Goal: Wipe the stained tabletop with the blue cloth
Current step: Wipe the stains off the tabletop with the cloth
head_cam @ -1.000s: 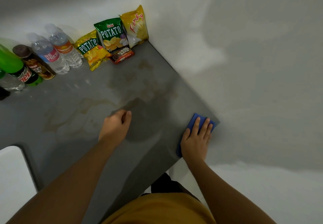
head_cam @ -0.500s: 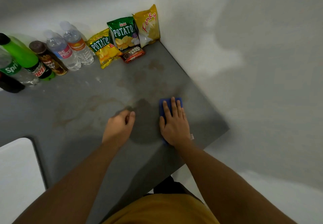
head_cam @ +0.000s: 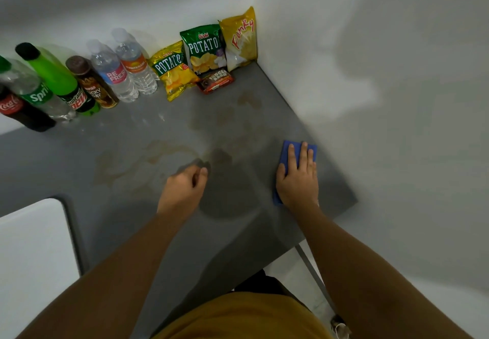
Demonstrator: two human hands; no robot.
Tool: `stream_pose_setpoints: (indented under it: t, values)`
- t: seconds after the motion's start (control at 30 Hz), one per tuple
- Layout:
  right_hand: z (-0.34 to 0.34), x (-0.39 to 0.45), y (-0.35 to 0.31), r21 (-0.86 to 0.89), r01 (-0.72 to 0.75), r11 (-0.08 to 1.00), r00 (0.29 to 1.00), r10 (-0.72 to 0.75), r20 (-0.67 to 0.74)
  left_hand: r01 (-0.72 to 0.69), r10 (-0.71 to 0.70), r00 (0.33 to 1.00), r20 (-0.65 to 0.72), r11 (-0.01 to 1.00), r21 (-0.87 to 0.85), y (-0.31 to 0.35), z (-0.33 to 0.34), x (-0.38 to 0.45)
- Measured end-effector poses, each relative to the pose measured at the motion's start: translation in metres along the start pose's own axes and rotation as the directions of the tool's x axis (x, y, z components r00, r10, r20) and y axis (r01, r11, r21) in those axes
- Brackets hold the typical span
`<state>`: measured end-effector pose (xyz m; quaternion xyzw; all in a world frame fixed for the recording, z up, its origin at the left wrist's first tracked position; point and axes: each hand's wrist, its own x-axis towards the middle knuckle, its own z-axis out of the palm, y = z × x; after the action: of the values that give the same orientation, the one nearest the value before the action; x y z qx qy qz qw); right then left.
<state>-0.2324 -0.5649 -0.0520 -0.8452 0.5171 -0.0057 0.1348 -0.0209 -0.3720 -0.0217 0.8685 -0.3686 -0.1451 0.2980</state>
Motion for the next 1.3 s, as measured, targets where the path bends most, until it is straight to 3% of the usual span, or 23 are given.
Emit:
stream_pose_setpoints:
  t: [0.17,0.37,0.63,0.73,0.83,0.93,1.07,1.17,1.3]
  values:
    - [0.013,-0.047,-0.006,-0.017,0.059,0.998,0.998,-0.059,0.001,0.018,-0.018,1.0,0.014,0.999,-0.027,0.002,-0.001,-0.007]
    - [0.04,-0.092,-0.04,-0.005,0.158,0.987,0.983,-0.157,0.098,0.014,-0.013,0.999,0.031,0.999,-0.037,0.003,-0.002,-0.019]
    - [0.05,-0.112,-0.094,0.057,0.383,0.922,0.908,-0.387,0.163,0.066,-0.064,0.997,0.043,0.997,-0.027,0.0,-0.002,-0.038]
    - [0.046,-0.109,-0.103,0.177,0.423,0.889,0.872,-0.452,0.186,0.089,-0.087,0.995,0.058,0.995,-0.039,0.0,0.001,-0.045]
    - [0.027,-0.097,-0.096,0.328,0.378,0.866,0.889,-0.439,0.133,0.071,-0.07,0.996,0.052,0.997,-0.033,0.005,0.01,-0.051]
    - [0.01,-0.078,-0.076,0.228,0.351,0.908,0.93,-0.367,0.031,0.007,-0.006,1.0,0.018,0.999,-0.038,0.017,0.029,-0.055]
    - [-0.003,-0.051,-0.052,0.153,0.258,0.954,0.96,-0.27,0.067,-0.082,0.074,0.991,0.108,0.994,0.075,0.036,0.063,-0.065]
    - [-0.002,-0.041,-0.047,-0.05,0.365,0.93,0.919,-0.351,0.179,-0.088,0.035,0.982,0.184,0.954,0.288,0.038,0.086,-0.078]
    - [0.005,-0.043,-0.056,-0.146,0.463,0.874,0.875,-0.424,0.233,-0.064,0.013,0.989,0.15,0.937,0.342,0.029,0.087,-0.095]
